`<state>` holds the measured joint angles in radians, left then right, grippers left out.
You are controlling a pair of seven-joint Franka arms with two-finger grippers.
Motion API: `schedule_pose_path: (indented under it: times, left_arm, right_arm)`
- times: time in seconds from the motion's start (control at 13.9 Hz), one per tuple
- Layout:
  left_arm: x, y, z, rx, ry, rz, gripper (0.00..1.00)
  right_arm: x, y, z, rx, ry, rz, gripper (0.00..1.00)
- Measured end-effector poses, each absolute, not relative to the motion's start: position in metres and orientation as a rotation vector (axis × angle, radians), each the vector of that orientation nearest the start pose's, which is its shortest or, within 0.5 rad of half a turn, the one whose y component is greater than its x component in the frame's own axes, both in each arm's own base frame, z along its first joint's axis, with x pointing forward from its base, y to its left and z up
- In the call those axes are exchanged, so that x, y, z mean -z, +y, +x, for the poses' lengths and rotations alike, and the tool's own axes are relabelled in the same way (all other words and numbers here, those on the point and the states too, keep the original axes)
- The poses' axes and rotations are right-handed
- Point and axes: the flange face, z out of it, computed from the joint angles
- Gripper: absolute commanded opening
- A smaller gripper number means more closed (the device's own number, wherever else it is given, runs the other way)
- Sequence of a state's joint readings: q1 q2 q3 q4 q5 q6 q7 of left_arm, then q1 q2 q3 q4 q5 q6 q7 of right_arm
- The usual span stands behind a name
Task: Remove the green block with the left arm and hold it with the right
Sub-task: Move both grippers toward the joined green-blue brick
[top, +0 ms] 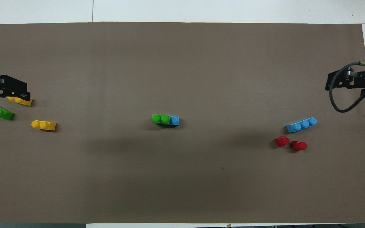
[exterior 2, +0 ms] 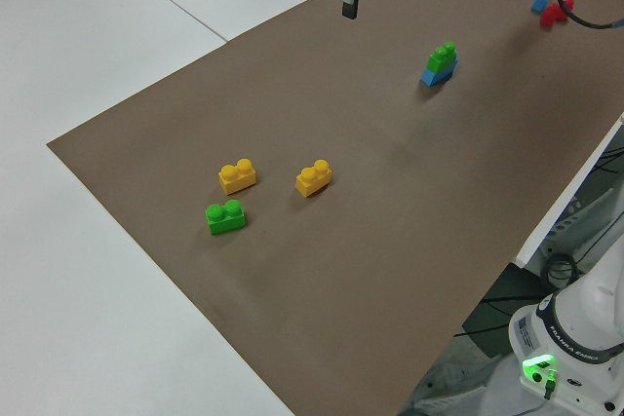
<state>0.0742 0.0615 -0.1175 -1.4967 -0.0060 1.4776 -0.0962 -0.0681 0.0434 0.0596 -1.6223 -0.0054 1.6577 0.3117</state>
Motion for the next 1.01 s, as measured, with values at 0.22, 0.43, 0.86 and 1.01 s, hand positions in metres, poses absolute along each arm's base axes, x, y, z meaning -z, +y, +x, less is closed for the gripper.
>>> schedule_pose_path:
  times: [0.22, 0.43, 0.86, 1.01]
  left_arm:
    - [-0.617, -0.026, 0.563, -0.127, -0.075, -3.146, 1.00]
    - [-0.617, -0.028, 0.563, -0.127, -0.069, -3.146, 1.00]
    - [-0.606, -0.047, 0.555, -0.171, -0.285, -3.124, 1.00]
    - [-0.596, -0.073, 0.541, -0.201, -0.477, -3.077, 1.00]
  right_arm:
    - [-0.569, 0.029, 0.577, -0.001, 0.878, -2.987, 1.00]
    - [-0.549, 0.060, 0.580, -0.087, 1.193, -2.815, 1.00]
    - [-0.489, 0.138, 0.574, -0.285, 1.737, -2.389, 1.00]
    - [-0.475, 0.162, 0.568, -0.333, 1.849, -2.260, 1.00]
